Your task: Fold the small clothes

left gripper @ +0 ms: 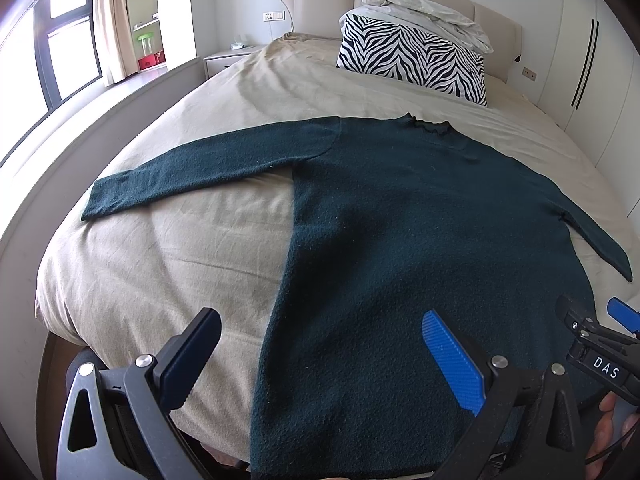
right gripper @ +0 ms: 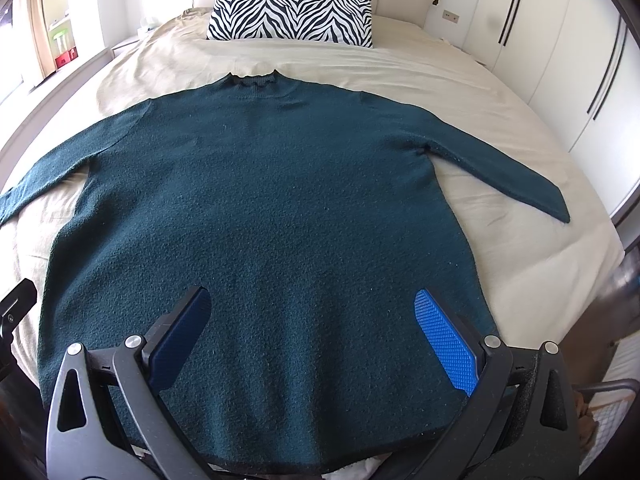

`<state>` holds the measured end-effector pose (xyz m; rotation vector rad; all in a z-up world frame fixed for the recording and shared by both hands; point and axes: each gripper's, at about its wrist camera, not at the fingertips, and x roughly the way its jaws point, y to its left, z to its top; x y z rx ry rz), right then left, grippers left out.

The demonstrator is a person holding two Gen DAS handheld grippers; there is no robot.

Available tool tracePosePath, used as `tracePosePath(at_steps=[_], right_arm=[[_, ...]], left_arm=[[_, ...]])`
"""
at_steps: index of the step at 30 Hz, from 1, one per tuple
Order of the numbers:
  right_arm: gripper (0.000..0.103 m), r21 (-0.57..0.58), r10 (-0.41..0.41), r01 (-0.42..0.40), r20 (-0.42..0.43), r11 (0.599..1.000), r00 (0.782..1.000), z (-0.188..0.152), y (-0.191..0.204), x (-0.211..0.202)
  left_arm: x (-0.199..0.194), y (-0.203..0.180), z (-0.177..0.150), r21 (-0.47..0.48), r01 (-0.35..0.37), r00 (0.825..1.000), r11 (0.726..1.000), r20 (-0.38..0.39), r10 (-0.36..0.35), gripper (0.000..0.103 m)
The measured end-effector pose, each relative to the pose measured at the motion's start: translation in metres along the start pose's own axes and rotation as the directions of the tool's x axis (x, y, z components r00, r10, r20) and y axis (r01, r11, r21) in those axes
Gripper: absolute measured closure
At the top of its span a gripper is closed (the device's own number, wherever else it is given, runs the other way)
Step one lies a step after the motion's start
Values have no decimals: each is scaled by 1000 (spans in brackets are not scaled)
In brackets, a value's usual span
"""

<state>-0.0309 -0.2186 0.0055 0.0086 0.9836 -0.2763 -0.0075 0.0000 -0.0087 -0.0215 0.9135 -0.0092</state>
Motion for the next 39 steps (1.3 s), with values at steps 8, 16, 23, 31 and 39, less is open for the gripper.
tracePosePath(at_steps=[8,16,23,31,39], right_arm=[[0,2,2,-2,-1,1000,1000,-1,-1,1],[0,2,4,-4,-2,1000,1000,-1,-1,1],[0,4,7,-7,-3,1000,1000,-2,-1,2],[0,5,8,-8,-3,1000,1000,-2,-1,2],[0,5,9,-9,-5,1000,1000,-3,0,3]], left_arm=[[3,3,-4,-3,5,1000,1000,-3,-5,0],[3,3,-3,-4,6,1000,1000,-4,-6,0],[4,0,-4,-7,7,1000,1000,-5,-7,0],[4,1,-4,-8,8,1000,1000,-5,-8,0],[3,1,-5,-5,-5,1000,1000,9,5,0]])
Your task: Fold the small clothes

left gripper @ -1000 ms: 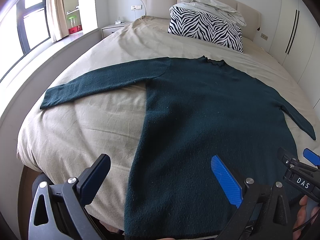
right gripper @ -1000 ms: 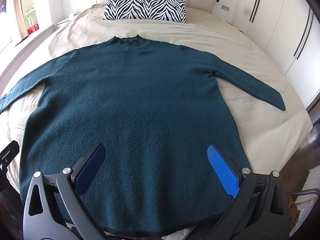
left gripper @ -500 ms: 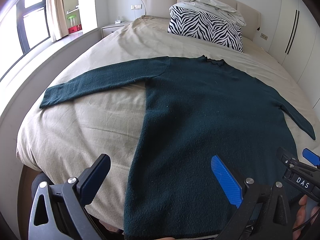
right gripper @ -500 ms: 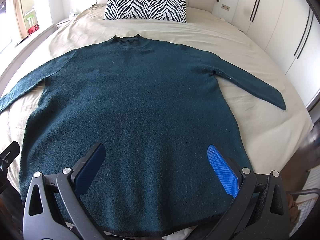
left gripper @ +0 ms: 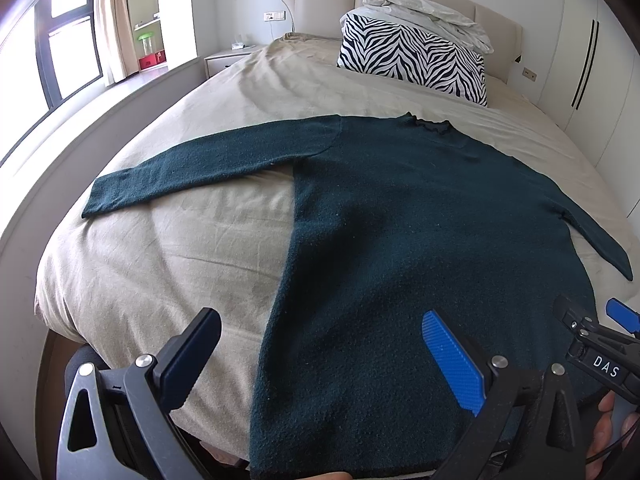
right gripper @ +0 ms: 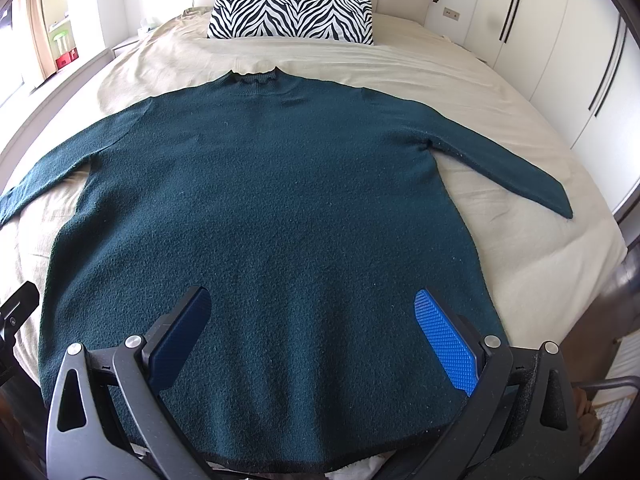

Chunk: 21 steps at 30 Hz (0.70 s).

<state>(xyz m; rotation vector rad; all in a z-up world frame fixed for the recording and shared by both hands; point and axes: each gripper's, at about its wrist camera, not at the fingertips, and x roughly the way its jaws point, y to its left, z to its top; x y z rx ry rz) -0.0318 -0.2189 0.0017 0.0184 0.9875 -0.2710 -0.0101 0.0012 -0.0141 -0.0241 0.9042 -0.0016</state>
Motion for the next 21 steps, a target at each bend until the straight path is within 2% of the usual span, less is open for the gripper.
tracePosePath(at_steps=[13,21], right_arm=[[0,5,4,-4,-2,1000,1000,-1,-2,2],[0,26,17,-17,0,1000,1000,5,-15,9]], left_arm=[[-6,-8,2,48,-27,998,998,66,24,0],[14,-7,20,23,8,999,1000,43,-9,0]])
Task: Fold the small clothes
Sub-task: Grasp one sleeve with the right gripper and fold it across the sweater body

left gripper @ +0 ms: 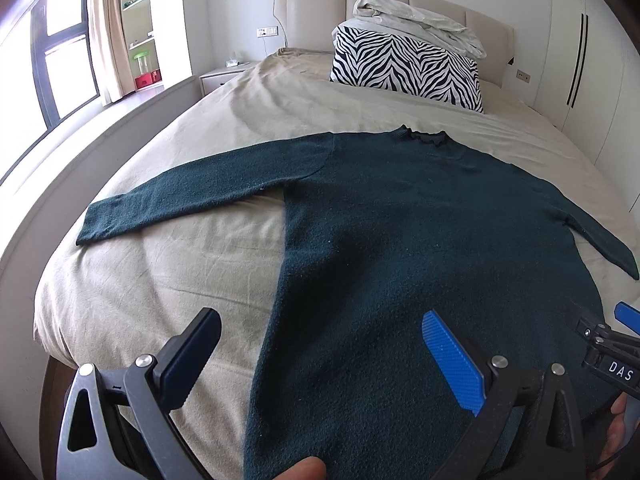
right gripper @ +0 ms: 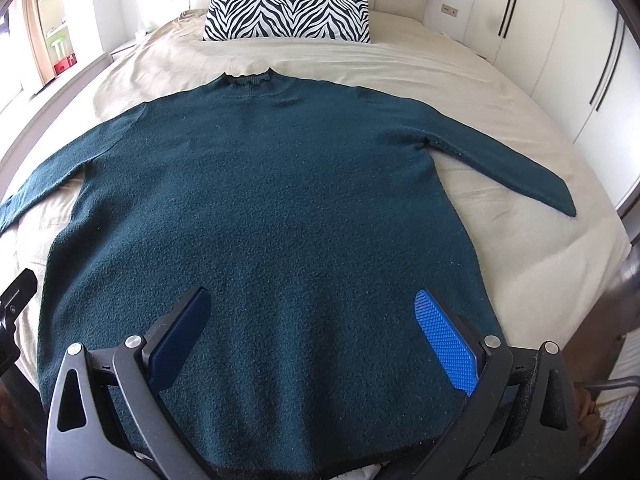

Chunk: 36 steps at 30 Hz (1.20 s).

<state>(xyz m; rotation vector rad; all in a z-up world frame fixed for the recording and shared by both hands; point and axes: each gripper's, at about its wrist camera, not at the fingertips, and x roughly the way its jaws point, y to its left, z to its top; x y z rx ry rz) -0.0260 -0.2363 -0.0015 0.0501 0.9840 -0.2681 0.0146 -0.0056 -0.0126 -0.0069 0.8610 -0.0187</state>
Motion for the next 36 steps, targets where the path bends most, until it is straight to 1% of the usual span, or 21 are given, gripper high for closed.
tracePosePath(at_steps=[4,6,8,9,10,13,14,15,18,21,22,24,25,27,29,30,31,32,33,35,36], right_arm=[[0,25,-3,3,4,1000,1000,7,-16,7],[0,39,-12,12,4,999,1000,11,-25,11],[0,51,-24,23,6,998,1000,16,-34,16],[0,59,-25,24,5,998,1000,18,-40,19],[0,69,-22,21,3,997,1000,21,-47,22],[0,95,-23,22,11,995,1000,29,-69,31],[0,107,-22,20,18,994,1000,32,-79,34],[0,123,-14,10,27,992,1000,36,-91,37],[0,192,14,-24,52,981,999,50,-139,46],[0,333,52,-79,89,940,995,62,-212,65],[0,401,66,-101,99,910,993,64,-242,74],[0,562,114,-164,124,811,986,61,-306,96],[0,644,141,-197,138,739,980,56,-336,108],[4,790,202,-249,161,560,966,42,-393,137],[10,868,243,-310,228,387,943,26,-436,162],[16,885,243,-331,260,327,935,21,-453,170],[17,890,237,-356,295,285,926,19,-466,176],[17,886,228,-385,332,258,915,20,-478,182],[18,881,218,-402,353,248,910,23,-490,188],[23,887,199,-399,358,233,912,29,-509,202],[29,890,191,-399,361,222,913,31,-516,209]], left_arm=[[14,-2,14,-33,39,999,999,-10,-39,0],[23,-5,19,-70,100,995,993,-15,-101,0],[31,-5,24,-142,213,976,967,-11,-217,0],[37,-7,26,-162,255,964,953,-27,-263,0],[44,-14,28,-158,271,957,949,-56,-283,0],[62,-37,32,-80,259,950,963,-161,-269,0],[67,-41,33,-87,261,946,961,-177,-273,0],[71,-42,34,-101,260,945,960,-178,-275,0],[78,-42,44,-105,238,957,966,-145,-251,0],[86,-41,57,-121,250,956,961,-126,-264,0],[89,-40,60,-128,256,955,958,-121,-272,0],[94,-39,66,-144,273,951,951,-110,-290,0],[96,-40,67,-150,283,948,947,-107,-300,0],[101,-41,69,-158,304,941,939,-105,-322,0],[106,-45,69,-157,317,936,935,-106,-335,0],[109,-47,69,-154,326,933,933,-110,-344,0],[112,-49,68,-151,327,931,933,-117,-346,1],[116,-50,68,-150,328,930,933,-124,-347,1],[119,-53,68,-153,334,926,930,-131,-354,2],[125,-55,68,-159,351,917,923,-139,-373,6],[127,-55,68,-160,352,917,922,-141,-374,10]])
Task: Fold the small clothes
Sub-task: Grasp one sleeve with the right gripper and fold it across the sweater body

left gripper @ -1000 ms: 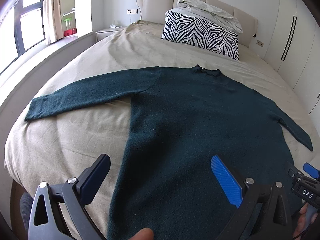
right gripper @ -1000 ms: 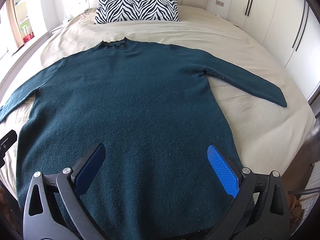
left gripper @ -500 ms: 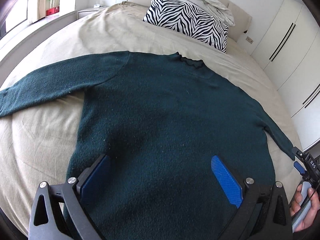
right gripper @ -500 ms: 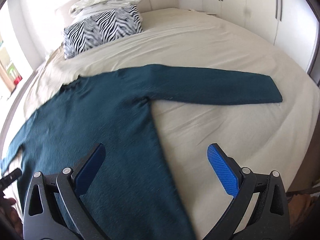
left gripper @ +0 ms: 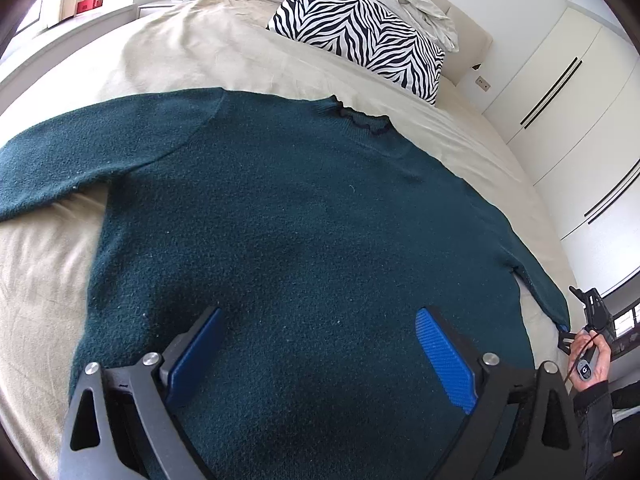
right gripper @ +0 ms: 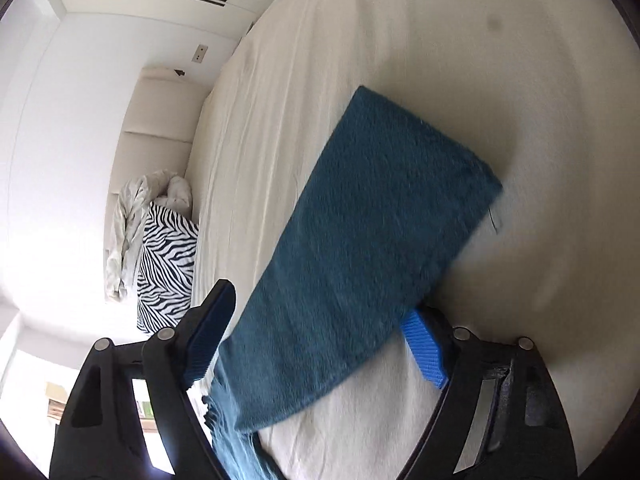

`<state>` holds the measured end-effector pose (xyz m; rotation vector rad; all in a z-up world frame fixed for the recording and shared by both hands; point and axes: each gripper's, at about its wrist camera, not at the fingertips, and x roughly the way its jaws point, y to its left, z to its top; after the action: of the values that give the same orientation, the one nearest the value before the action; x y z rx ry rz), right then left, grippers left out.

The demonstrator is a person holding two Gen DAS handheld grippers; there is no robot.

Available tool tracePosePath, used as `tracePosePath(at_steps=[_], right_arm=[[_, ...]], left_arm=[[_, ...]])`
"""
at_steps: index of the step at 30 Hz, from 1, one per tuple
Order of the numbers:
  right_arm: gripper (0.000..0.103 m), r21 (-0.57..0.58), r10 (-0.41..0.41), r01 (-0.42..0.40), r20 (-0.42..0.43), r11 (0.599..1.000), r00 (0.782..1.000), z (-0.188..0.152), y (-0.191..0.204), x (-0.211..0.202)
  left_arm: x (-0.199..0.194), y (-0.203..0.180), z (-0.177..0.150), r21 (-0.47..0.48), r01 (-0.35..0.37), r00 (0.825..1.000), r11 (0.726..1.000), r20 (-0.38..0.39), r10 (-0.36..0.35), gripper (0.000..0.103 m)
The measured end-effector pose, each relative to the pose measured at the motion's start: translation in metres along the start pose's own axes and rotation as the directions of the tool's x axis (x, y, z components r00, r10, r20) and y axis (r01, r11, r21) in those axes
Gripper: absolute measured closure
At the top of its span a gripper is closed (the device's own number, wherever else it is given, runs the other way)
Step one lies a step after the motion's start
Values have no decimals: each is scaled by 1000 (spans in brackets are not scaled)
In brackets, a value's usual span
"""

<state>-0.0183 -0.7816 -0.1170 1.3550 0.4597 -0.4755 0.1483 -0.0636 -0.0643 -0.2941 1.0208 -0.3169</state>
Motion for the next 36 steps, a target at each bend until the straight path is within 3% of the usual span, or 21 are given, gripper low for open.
tracePosePath(at_steps=[2,3,4,8,11,13,17,20,23,27,29,31,34,36], right_arm=[[48,16,-9,8,20,1000,1000,17,-5,11],[67,12,-28,28,20,1000,999,27,-7,16],[78,0,-51,51,17,999,999,32,-6,21],[90,-175,-103,104,15,979,995,25,27,33],[93,-374,-111,101,-5,922,994,-9,91,46],[93,-526,-108,70,-42,848,993,-44,138,60],[93,-765,-95,-66,-164,640,982,-157,236,93],[93,-831,-116,-174,-273,529,955,-252,279,122],[93,-883,-184,-207,-307,421,934,-344,298,158],[88,-896,-294,-255,-370,363,882,-414,273,191],[76,-900,-290,-274,-377,338,880,-431,264,189],[47,-899,-288,-278,-380,338,879,-444,242,170],[46,-890,-279,-300,-402,344,872,-452,225,140],[46,-872,-262,-311,-424,378,867,-443,215,133]], left_arm=[[4,0,2,-2,5,1000,1000,-5,-5,16],[6,1,3,-4,11,1000,1000,-9,-11,20],[8,1,3,-5,14,1000,1000,-12,-14,25],[15,7,6,-30,44,999,999,-28,-45,31],[14,12,9,-55,73,997,996,-21,-74,31],[10,16,11,-67,89,996,994,-9,-89,31],[2,32,14,-109,111,994,988,14,-110,31],[-3,49,14,-158,131,991,979,22,-129,29],[-4,65,15,-199,147,989,969,29,-144,22],[-1,79,16,-238,181,983,954,28,-180,16],[3,79,16,-255,202,979,946,31,-200,11],[9,75,17,-259,223,974,940,29,-223,9],[20,64,21,-267,251,966,930,15,-257,9],[30,56,27,-266,260,963,928,0,-270,8]])
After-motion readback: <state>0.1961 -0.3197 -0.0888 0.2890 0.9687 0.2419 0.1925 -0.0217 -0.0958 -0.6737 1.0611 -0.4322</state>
